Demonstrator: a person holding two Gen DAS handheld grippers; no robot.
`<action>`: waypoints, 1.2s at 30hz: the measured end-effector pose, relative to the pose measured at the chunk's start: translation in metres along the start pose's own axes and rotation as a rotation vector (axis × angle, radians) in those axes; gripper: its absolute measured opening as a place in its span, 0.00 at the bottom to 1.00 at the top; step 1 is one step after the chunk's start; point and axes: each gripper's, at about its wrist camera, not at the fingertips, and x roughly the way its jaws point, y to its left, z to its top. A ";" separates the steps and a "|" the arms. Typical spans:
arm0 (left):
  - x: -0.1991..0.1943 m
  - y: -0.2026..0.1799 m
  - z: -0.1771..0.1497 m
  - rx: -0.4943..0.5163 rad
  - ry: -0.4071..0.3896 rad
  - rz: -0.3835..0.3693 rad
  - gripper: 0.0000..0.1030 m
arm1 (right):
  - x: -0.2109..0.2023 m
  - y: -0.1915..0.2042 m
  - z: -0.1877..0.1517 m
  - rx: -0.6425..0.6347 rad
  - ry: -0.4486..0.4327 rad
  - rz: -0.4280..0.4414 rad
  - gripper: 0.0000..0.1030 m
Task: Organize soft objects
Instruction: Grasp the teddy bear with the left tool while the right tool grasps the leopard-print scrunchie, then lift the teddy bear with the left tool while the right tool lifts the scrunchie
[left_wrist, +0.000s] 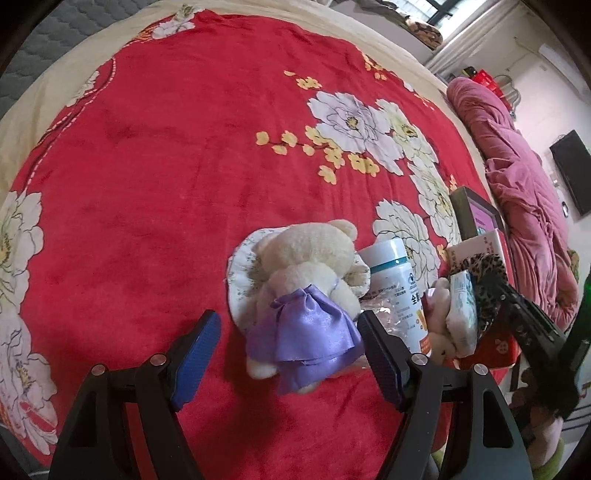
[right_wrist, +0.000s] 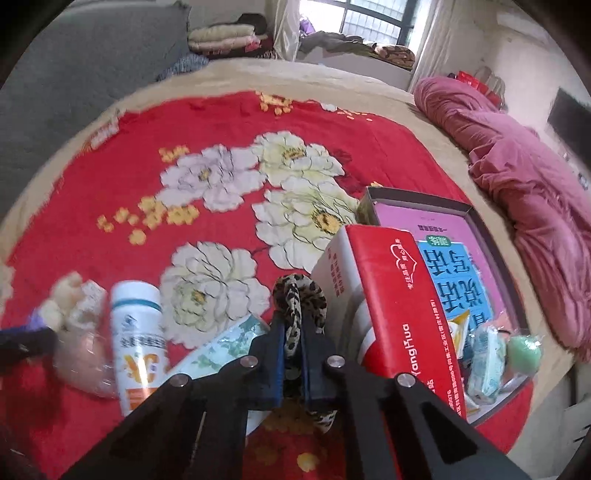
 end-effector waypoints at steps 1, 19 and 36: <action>0.000 -0.001 0.000 0.002 0.001 -0.008 0.65 | -0.002 -0.003 0.000 0.015 -0.001 0.017 0.07; -0.029 0.005 0.000 -0.015 -0.062 -0.102 0.35 | -0.057 -0.055 -0.003 0.172 -0.072 0.175 0.06; -0.017 0.008 -0.001 -0.027 -0.038 -0.057 0.29 | -0.069 -0.047 -0.004 0.159 -0.088 0.216 0.06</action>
